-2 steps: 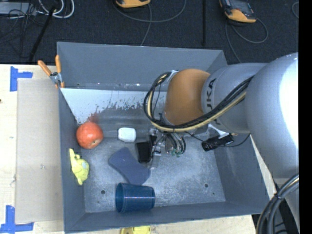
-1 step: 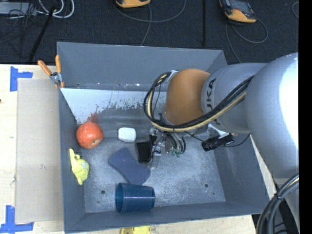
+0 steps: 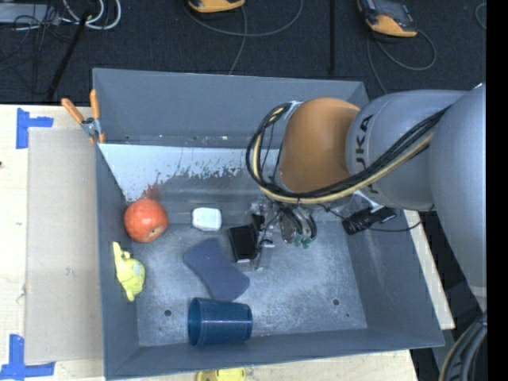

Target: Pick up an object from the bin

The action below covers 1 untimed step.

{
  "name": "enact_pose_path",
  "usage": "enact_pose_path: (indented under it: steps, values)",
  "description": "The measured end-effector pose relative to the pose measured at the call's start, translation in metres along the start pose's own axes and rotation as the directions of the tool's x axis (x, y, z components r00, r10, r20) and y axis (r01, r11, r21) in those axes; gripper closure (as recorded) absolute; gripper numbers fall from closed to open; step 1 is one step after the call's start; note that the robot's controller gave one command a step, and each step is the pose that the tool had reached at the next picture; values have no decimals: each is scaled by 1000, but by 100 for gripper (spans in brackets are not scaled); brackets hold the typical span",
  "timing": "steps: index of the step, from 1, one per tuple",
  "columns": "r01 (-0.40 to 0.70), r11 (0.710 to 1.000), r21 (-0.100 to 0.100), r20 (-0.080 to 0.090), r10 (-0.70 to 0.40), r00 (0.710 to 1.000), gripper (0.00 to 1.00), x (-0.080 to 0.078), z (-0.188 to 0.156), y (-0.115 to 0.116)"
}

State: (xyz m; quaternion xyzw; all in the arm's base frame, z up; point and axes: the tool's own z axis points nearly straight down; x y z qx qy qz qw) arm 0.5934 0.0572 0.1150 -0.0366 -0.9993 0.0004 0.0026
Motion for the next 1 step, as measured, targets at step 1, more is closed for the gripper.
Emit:
enact_pose_path:
  steps: [1]
  values:
    - [170,985,0,7,-170,985,100,-3,-92,-20]
